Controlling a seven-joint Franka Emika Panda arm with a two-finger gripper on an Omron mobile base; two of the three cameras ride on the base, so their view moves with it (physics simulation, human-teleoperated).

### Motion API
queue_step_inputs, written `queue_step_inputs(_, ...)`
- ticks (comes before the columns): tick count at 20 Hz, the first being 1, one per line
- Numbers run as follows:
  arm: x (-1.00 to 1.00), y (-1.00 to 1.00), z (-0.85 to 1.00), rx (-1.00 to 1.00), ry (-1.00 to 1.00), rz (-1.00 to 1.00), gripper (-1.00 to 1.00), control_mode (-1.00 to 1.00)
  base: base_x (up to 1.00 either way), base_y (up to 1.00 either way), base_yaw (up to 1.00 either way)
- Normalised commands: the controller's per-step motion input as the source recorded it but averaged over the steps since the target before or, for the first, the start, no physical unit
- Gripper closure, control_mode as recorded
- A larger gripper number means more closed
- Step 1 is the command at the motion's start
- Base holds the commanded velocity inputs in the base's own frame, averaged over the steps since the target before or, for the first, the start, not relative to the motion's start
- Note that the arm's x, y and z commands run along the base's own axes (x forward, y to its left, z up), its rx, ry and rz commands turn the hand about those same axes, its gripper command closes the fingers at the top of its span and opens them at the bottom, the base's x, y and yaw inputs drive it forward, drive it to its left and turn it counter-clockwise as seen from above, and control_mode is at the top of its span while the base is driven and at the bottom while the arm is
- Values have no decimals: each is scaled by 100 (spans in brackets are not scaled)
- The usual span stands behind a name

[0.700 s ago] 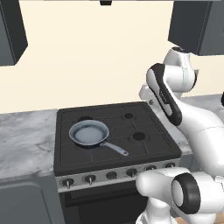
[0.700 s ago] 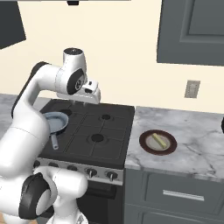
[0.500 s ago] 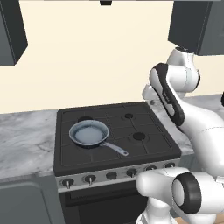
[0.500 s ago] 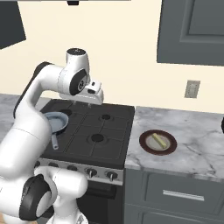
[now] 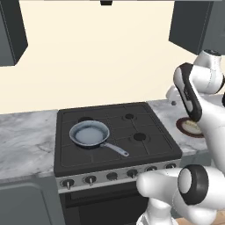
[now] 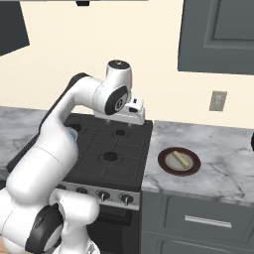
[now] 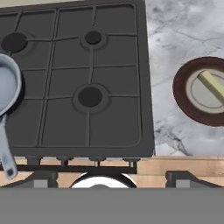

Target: Pick up the butter stick and place it in the pan. Then turn on the burner for the pan.

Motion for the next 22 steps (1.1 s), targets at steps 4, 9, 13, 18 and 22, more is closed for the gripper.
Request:
queue_step_inputs(4,0,-76,-29,0,0,0,-100,-100,0,0,0)
queue_step_inputs(9,0,-62,-35,-4,0,0,-100,-100,0,0,0)
queue_step_inputs(13,0,-48,-33,-8,4,0,-100,-100,0,0,0)
queue_step_inputs(18,0,-45,-31,-9,9,0,-100,-100,0,0,0)
queue_step_inputs(22,0,-38,-24,-5,13,0,-100,-100,0,0,0)
